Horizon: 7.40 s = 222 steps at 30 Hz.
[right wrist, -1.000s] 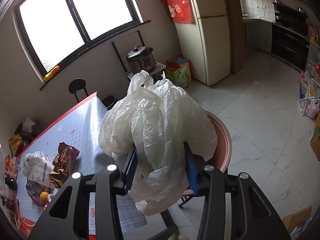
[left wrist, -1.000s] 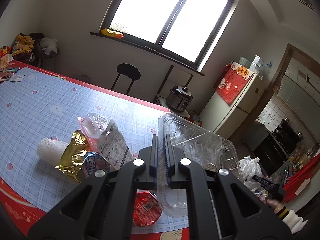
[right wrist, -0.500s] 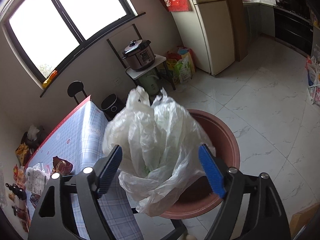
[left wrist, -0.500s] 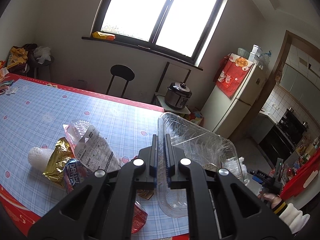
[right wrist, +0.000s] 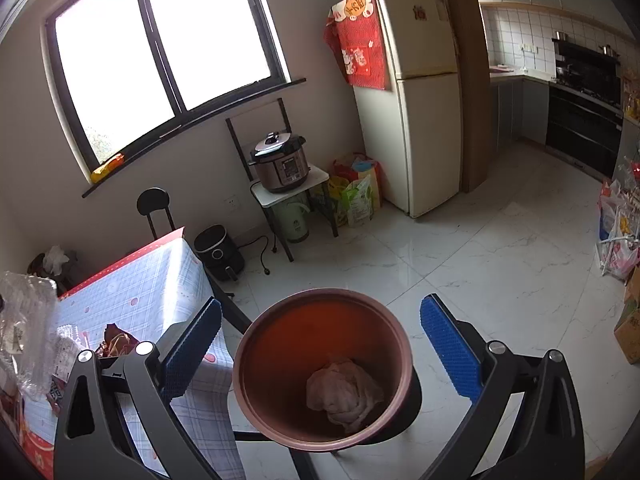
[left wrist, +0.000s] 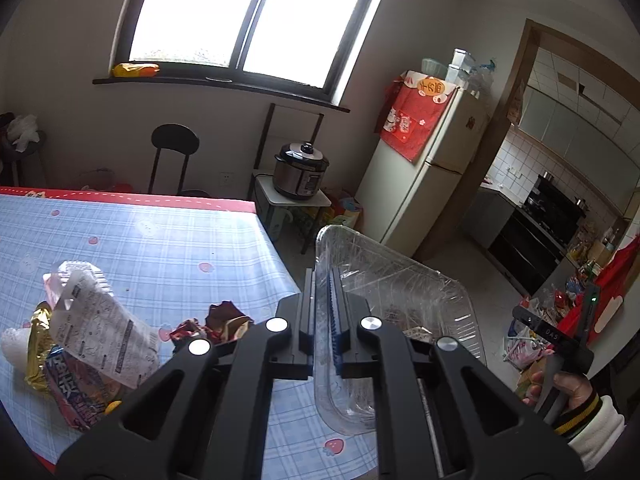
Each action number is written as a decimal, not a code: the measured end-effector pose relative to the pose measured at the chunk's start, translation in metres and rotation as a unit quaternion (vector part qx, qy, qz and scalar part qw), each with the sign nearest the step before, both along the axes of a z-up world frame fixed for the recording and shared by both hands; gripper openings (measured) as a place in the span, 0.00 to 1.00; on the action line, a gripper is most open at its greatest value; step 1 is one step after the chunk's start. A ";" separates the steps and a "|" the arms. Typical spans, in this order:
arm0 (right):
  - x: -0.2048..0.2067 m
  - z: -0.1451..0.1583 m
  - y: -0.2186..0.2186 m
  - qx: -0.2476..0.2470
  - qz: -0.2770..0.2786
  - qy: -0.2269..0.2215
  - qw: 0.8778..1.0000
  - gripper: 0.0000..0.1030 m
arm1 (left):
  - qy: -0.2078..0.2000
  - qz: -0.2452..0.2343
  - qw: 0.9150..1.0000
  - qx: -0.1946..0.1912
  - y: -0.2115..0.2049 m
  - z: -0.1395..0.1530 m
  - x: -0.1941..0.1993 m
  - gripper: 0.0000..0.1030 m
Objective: Collect trash
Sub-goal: 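Open the right tool to drop the white bags into the bin, then open the left tool to drop the clear container into the bin, then move both tools back over the trash on the table, then grasp the red Coca-Cola can with the right tool, then grasp the gold foil wrapper with the left tool, then lift the gold wrapper and red can with both tools toward the bin, then open the right tool to drop the red can into the bin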
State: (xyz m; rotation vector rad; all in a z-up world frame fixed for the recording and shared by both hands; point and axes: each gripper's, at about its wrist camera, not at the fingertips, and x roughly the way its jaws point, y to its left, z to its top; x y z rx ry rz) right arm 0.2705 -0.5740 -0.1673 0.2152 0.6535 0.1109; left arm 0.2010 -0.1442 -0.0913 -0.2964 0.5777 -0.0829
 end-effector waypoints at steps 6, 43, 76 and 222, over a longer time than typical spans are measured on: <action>-0.031 0.006 -0.039 -0.007 -0.028 0.007 1.000 0.95 | 0.015 -0.054 0.997 0.051 -0.079 -0.017 0.058 0.10; -0.057 0.055 0.016 -0.008 -0.006 -0.055 0.998 0.95 | -0.041 0.086 0.990 0.105 0.060 0.025 -0.029 0.95; -0.115 -0.096 0.448 -0.110 0.335 0.182 0.918 0.95 | 0.089 0.163 0.983 -0.007 0.320 -0.109 -0.208 0.94; 0.070 -0.042 0.035 0.022 0.071 0.055 0.996 0.61 | -0.036 -0.054 0.997 0.028 0.016 0.010 -0.026 0.09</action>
